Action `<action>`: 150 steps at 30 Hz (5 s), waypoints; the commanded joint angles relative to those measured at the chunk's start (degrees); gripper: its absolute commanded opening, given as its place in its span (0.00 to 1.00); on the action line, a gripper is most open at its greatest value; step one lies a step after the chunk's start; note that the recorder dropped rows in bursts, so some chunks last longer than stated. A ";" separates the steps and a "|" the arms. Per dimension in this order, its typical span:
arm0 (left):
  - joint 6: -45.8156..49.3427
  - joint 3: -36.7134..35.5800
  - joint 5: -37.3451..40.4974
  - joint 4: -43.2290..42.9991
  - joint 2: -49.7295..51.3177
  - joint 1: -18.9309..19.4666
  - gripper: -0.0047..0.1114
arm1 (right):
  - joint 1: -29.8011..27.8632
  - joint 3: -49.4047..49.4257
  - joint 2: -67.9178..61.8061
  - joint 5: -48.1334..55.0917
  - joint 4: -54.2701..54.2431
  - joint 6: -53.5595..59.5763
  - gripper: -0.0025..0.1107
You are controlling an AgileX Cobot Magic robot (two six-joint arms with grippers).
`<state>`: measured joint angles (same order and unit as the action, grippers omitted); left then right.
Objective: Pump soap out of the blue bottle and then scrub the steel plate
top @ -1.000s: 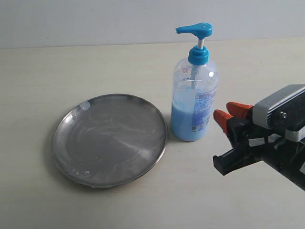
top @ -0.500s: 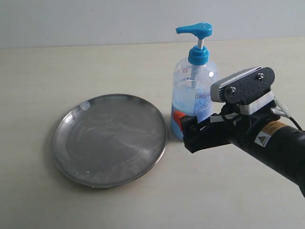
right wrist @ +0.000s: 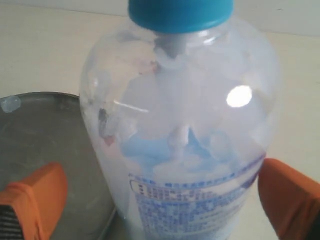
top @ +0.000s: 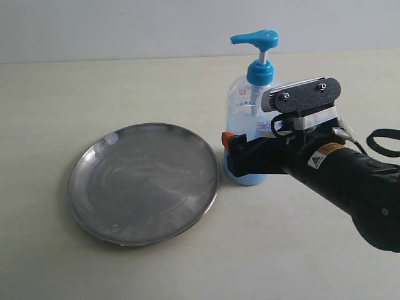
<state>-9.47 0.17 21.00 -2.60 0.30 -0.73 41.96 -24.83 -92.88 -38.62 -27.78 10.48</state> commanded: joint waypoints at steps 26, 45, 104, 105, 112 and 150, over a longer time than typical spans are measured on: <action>0.04 -0.17 -0.51 0.35 -0.30 0.07 0.04 | 0.08 -8.41 -12.80 -9.86 -6.96 -2.51 0.94; 0.04 -0.17 -0.51 0.35 -0.30 0.07 0.04 | 0.08 -9.40 -13.07 -7.15 -6.25 -2.51 0.02; 0.04 -0.17 -0.51 0.35 -0.30 0.07 0.04 | 11.72 -9.40 -3.89 -7.66 -26.65 37.53 0.02; 0.04 -0.17 -0.51 0.35 -0.30 0.07 0.04 | 12.18 -9.40 -3.89 -8.13 -27.29 37.53 0.02; 0.04 -0.17 -0.51 0.35 -0.30 0.07 0.04 | 12.71 -9.40 -4.01 -9.05 -27.78 37.53 0.02; 0.04 -0.17 -0.51 0.35 -0.30 0.07 0.04 | 12.71 -9.29 -5.85 -6.56 -27.44 37.54 0.02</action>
<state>-9.47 0.17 21.00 -2.60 0.30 -0.73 54.54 -33.87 -99.26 -42.23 -57.21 47.98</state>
